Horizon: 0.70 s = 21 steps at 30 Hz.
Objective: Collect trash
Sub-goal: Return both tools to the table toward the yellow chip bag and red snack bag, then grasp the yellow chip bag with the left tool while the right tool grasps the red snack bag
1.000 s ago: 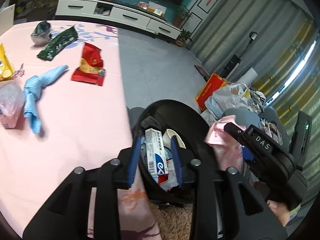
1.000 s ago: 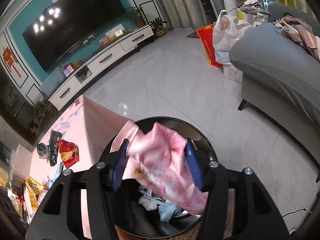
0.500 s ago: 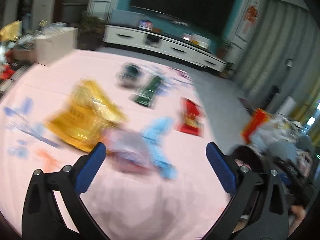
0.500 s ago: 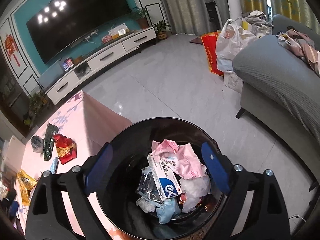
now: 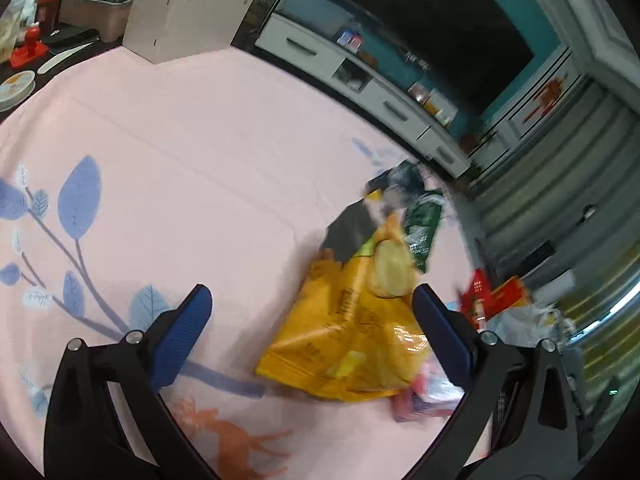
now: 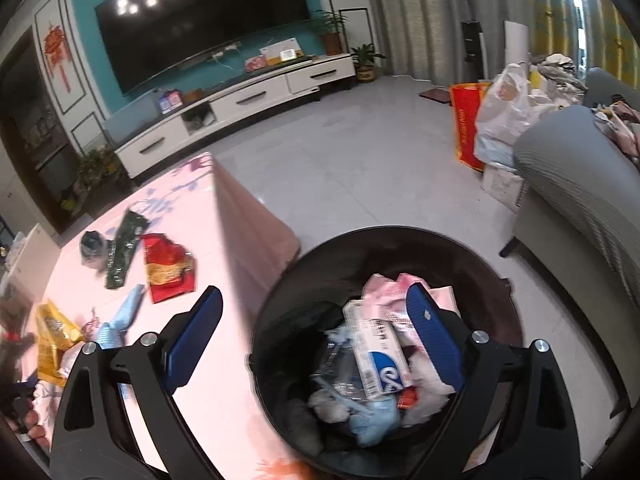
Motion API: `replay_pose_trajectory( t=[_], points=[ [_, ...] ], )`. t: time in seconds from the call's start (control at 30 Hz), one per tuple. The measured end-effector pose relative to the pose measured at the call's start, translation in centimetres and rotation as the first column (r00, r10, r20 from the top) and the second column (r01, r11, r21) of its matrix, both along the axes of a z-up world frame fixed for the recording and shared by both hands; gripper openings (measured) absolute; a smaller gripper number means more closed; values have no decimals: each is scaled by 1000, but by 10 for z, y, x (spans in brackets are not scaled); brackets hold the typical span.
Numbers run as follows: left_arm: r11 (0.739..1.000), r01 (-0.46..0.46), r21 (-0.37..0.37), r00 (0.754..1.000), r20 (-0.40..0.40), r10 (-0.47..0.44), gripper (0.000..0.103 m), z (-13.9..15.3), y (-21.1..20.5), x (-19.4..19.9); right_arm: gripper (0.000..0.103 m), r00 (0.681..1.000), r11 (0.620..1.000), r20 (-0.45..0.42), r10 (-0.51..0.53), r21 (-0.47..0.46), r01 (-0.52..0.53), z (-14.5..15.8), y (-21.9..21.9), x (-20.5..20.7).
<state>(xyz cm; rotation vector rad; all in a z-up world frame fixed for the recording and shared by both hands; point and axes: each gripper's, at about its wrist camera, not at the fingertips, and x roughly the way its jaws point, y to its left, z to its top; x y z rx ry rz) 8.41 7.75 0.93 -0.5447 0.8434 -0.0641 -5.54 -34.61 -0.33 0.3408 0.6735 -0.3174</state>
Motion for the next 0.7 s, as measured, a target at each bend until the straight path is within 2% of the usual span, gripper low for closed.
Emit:
replay_pose_trajectory(
  t=[0.1, 0.17, 0.23, 0.27, 0.33, 0.4, 0.5, 0.6, 0.7],
  points=[
    [999, 44, 8, 999, -28, -43, 97, -10, -11, 7, 91, 999, 999, -12, 40, -9, -40, -3, 11, 5],
    [997, 72, 23, 997, -40, -71, 81, -14, -18, 10, 91, 999, 998, -25, 48, -27, -48, -3, 16, 7],
    [995, 95, 17, 995, -39, -94, 48, -16, -24, 11, 91, 998, 998, -29, 50, -30, -51, -4, 18, 8],
    [993, 114, -10, 993, -36, -114, 42, -18, -26, 11, 91, 998, 998, -29, 53, -27, -53, -4, 19, 8],
    [989, 142, -39, 989, -31, -143, 22, -20, -30, 12, 91, 998, 998, -27, 56, -23, -57, -5, 19, 7],
    [990, 140, -4, 990, -11, -140, 13, -15, -35, 9, 91, 998, 998, -27, 52, -26, -52, -5, 19, 6],
    [994, 108, -1, 994, 13, -108, 13, -4, -35, 1, 91, 999, 999, -27, 45, -28, -46, -4, 18, 5],
    [999, 47, -16, 996, 83, -45, 13, 18, -18, -18, 91, 999, 999, -26, 37, -31, -38, -3, 18, 4],
    [999, -51, 13, 988, 147, 49, 13, 41, 2, -41, 91, 999, 999, -31, 36, -39, -38, -4, 22, 6]
  ],
)
